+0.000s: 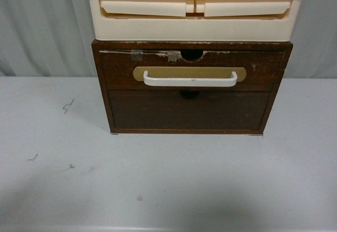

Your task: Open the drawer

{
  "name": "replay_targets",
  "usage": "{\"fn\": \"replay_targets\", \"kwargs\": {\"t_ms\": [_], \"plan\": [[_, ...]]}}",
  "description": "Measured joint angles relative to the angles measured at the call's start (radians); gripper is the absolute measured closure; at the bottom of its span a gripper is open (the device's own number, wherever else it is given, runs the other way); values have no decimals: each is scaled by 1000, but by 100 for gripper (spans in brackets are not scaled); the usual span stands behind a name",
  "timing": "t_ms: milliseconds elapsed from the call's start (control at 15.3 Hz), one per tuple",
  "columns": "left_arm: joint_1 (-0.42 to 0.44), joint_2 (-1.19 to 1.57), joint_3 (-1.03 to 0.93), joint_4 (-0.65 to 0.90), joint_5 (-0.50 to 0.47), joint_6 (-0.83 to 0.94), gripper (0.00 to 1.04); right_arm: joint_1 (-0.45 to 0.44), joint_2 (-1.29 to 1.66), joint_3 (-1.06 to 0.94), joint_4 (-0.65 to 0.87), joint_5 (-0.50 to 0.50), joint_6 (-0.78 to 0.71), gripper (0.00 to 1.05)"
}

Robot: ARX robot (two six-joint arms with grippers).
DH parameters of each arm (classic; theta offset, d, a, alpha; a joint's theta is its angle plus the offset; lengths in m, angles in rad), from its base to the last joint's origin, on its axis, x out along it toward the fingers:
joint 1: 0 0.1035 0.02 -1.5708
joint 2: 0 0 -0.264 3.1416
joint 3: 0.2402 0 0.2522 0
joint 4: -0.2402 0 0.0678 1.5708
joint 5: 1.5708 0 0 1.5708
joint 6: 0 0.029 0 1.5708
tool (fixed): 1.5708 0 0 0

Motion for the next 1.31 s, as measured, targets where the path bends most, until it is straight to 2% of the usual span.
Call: {"fn": "replay_targets", "kwargs": {"t_ms": [196, 458, 654, 785, 981, 1308], "plan": [[-37, 349, 76, 280, 108, -146, 7, -72, 348, 88, 216, -198, 166, 6], [-111, 792, 169, 604, 273, -460, 7, -2, 789, 124, 588, -396, 578, 6], [-163, 1128, 242, 858, 344, -741, 7, 75, 1118, 158, 928, -418, 934, 6], [-182, 1251, 312, 937, 369, -842, 7, 109, 1266, 224, 1038, -387, 1043, 6], [-209, 1381, 397, 1026, 388, -924, 7, 119, 1405, 314, 1088, -349, 1114, 6], [-229, 1537, 542, 1047, 391, -985, 7, 122, 1571, 470, 1111, -317, 1169, 6]]}}
